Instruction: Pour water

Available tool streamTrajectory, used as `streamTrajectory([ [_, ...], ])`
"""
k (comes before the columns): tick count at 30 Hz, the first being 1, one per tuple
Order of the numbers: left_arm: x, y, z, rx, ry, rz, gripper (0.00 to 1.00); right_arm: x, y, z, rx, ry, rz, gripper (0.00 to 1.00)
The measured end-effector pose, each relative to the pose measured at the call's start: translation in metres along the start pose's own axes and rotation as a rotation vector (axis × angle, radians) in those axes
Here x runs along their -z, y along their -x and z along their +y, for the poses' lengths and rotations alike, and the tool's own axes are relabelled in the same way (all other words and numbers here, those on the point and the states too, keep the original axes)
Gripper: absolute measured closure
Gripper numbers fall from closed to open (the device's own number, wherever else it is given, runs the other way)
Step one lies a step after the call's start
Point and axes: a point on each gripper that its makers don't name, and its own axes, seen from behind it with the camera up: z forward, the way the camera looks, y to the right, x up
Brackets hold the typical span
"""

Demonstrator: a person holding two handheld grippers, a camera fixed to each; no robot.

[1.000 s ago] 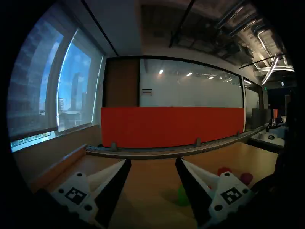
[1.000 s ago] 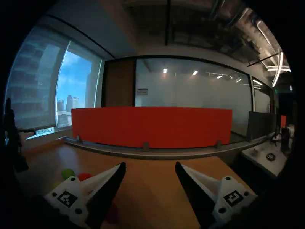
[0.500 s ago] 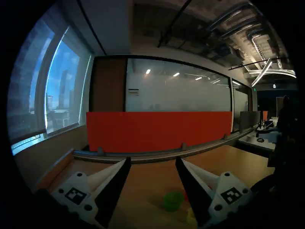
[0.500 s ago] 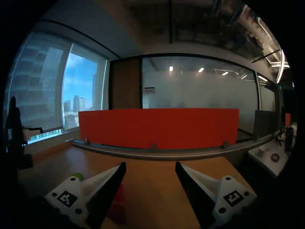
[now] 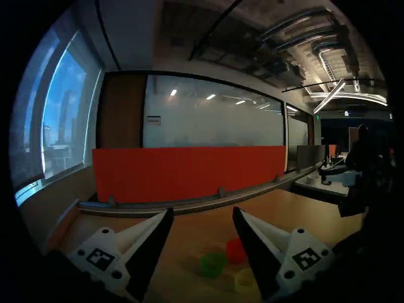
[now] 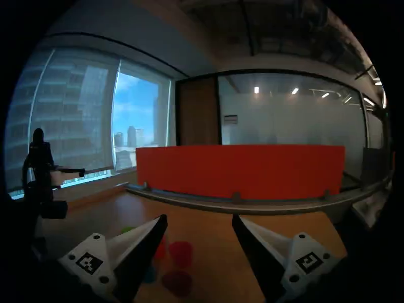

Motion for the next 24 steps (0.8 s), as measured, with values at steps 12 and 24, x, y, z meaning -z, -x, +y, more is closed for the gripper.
streamTrajectory([
  [12, -0.003, -0.005, 0.019, 0.005, 0.116, 0.017, 0.14, -0.004, -0.007, -0.032, -0.046, -0.146, 0.001, 0.01],
  [24, -0.006, 0.011, 0.017, -0.008, 0.14, -0.033, 0.14, -0.01, 0.006, -0.05, -0.007, -0.207, -0.059, 0.01],
])
